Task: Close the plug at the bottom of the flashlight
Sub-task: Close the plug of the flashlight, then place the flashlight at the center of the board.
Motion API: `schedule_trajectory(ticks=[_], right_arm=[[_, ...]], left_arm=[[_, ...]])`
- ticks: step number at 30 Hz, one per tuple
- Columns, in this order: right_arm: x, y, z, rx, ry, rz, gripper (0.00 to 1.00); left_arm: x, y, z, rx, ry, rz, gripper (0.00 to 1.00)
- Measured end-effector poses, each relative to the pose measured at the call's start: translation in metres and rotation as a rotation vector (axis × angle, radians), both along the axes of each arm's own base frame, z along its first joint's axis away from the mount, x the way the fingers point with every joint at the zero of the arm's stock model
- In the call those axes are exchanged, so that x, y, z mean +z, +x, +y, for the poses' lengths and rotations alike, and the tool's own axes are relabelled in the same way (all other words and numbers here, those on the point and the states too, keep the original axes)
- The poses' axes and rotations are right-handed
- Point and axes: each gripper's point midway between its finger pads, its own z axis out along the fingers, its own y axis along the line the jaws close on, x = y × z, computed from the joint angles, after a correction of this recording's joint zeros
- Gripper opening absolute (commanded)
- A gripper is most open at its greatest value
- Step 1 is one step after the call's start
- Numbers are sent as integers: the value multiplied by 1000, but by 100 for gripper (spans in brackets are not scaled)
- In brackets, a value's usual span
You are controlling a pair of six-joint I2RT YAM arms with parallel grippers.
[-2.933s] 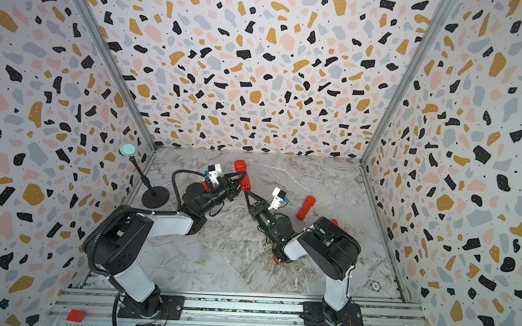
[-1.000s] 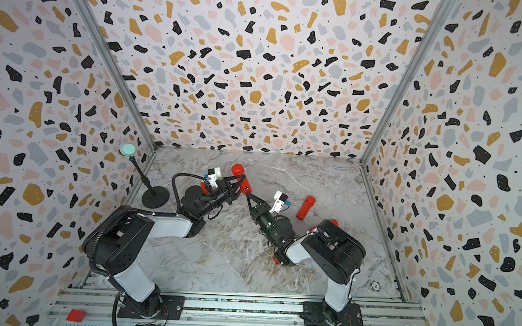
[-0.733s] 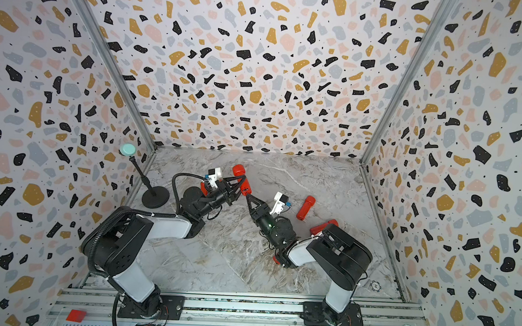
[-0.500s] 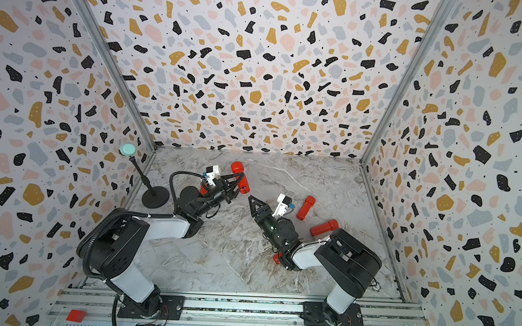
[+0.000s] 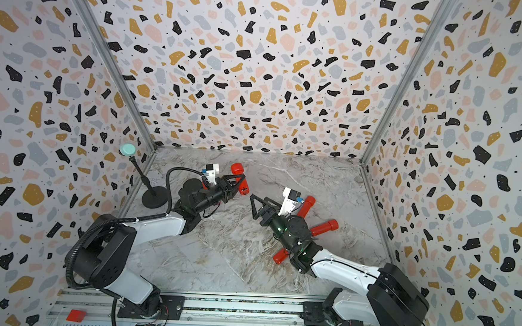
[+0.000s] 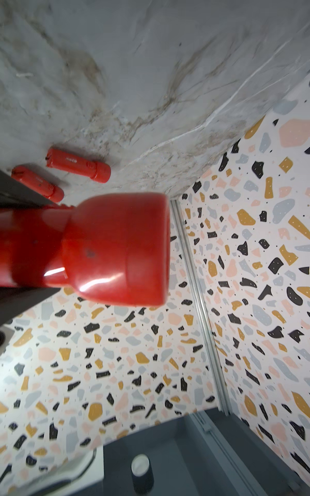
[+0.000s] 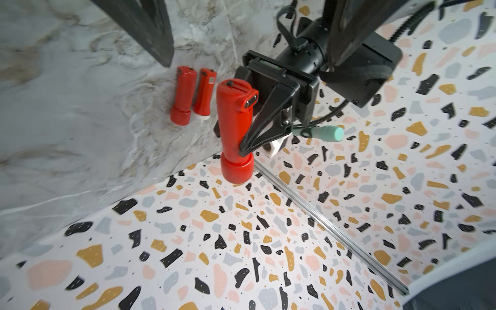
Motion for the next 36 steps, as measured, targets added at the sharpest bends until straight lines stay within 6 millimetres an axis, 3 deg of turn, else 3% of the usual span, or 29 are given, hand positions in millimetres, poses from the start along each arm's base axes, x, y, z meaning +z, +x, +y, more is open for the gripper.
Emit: schedule_trajectory(ticks=[7, 14, 21, 31, 36], right_arm=[[-35, 15, -26, -35, -264, 30, 97], [-42, 10, -27, -1, -472, -38, 99], [-50, 6, -26, 23, -527, -56, 99], [-89, -11, -23, 64, -581, -27, 99], [-95, -18, -12, 93, -596, -38, 100]], left_arm=[[-20, 19, 7, 59, 274, 19, 0], [-60, 33, 18, 80, 542, 95, 0], [-94, 44, 31, 89, 800, 155, 0], [-140, 58, 45, 73, 1053, 261, 0], [-151, 67, 49, 75, 1152, 287, 0]])
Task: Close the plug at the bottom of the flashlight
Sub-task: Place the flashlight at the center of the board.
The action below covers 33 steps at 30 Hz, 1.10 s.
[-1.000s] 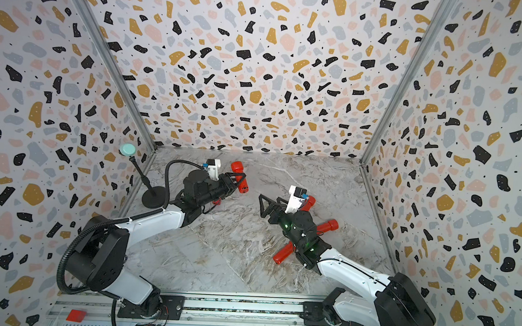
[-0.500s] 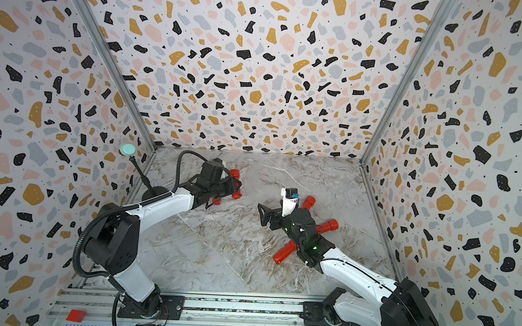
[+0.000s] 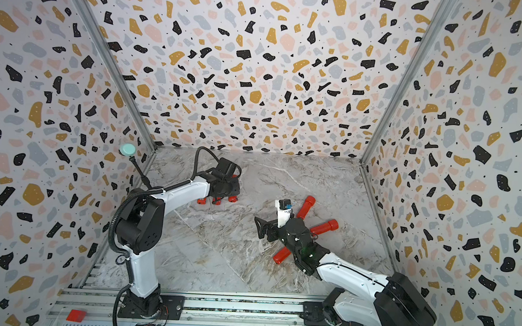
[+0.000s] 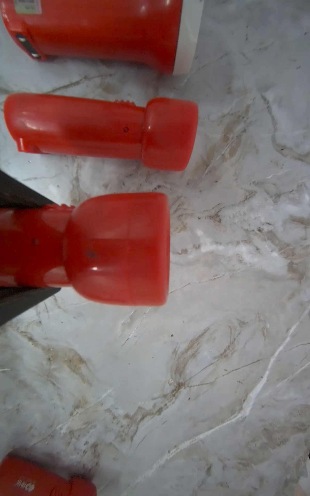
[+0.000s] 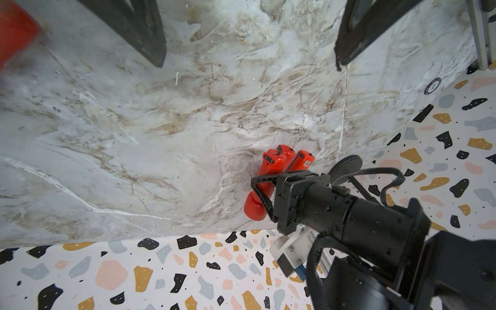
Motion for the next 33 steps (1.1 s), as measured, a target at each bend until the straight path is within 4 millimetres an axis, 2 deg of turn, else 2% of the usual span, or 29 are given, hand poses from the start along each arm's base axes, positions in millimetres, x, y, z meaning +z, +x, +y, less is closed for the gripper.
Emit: schedule_trajectory(ticks=[4, 8, 18, 26, 33], right_arm=[[-4, -8, 9, 26, -29, -9, 100], [-5, -12, 13, 36, -46, -23, 100], [-15, -12, 16, 37, -88, -20, 100], [-15, -14, 19, 46, -100, -27, 100], [-20, -15, 21, 51, -115, -24, 100]], left_arm=[[-4, 10, 0, 0, 44, 4, 0], [-17, 15, 0, -4, 88, 27, 0], [-50, 18, 2, -13, 164, 98, 0], [-55, 23, 4, -14, 196, 107, 0], [-59, 20, 7, -21, 221, 122, 0]])
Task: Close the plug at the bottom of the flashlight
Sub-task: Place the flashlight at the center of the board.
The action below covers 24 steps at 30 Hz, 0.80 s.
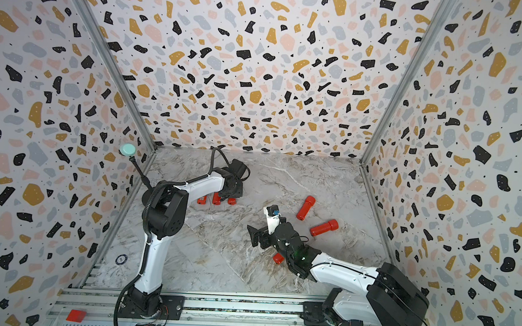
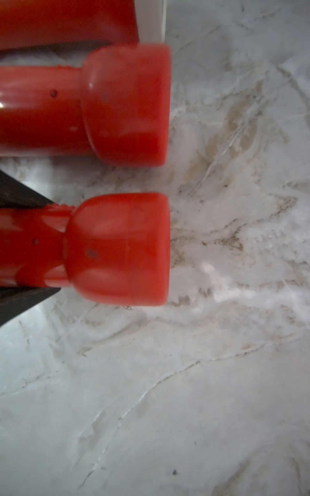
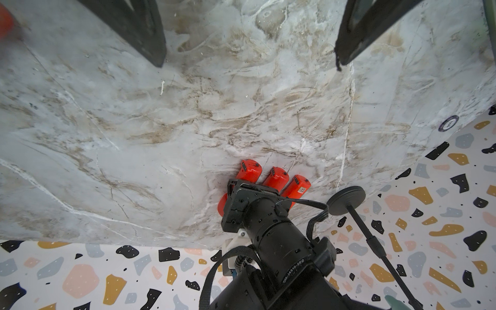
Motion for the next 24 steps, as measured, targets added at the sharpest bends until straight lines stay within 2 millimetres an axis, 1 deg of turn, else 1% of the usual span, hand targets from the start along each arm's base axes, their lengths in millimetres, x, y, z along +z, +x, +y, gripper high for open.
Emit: schedule_trajectory(ticks=[19, 24], right_arm=[[0, 0, 0, -5, -5, -5, 100], [-1, 0, 1, -3, -7, -4, 100]], left_arm=[[-5, -2, 3, -5, 23, 14, 0], [-6, -1, 3, -4, 32, 18, 14]])
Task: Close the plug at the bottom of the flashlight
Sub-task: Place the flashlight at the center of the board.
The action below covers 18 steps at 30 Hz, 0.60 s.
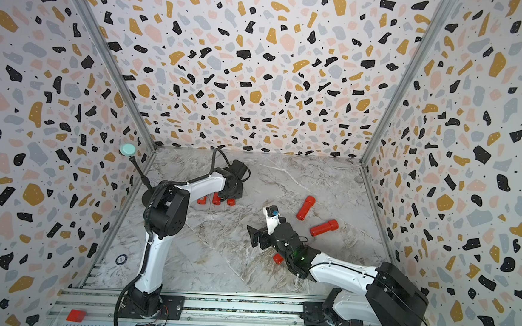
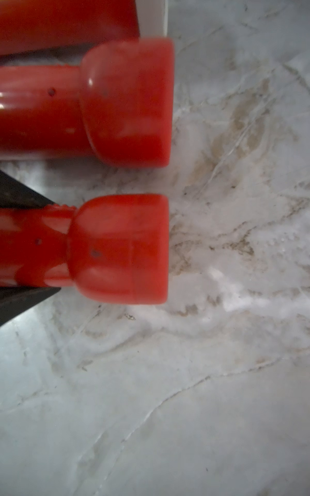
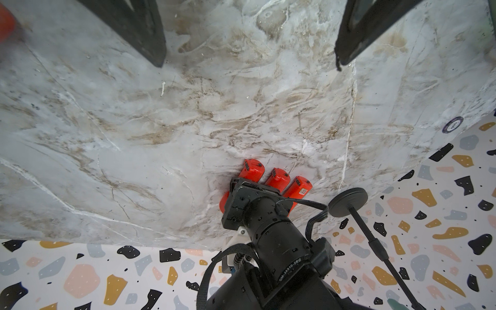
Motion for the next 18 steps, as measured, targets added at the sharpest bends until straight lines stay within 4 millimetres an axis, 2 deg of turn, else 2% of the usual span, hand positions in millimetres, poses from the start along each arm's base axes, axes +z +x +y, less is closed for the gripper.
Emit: schedule_trajectory(ticks=[4, 18], right_arm=[[0, 0, 0, 1, 0, 0, 100], [4, 2, 3, -3, 3, -5, 100]], left_arm=[[0, 1, 0, 0, 3, 2, 24], [0, 1, -2, -6, 6, 8, 45]])
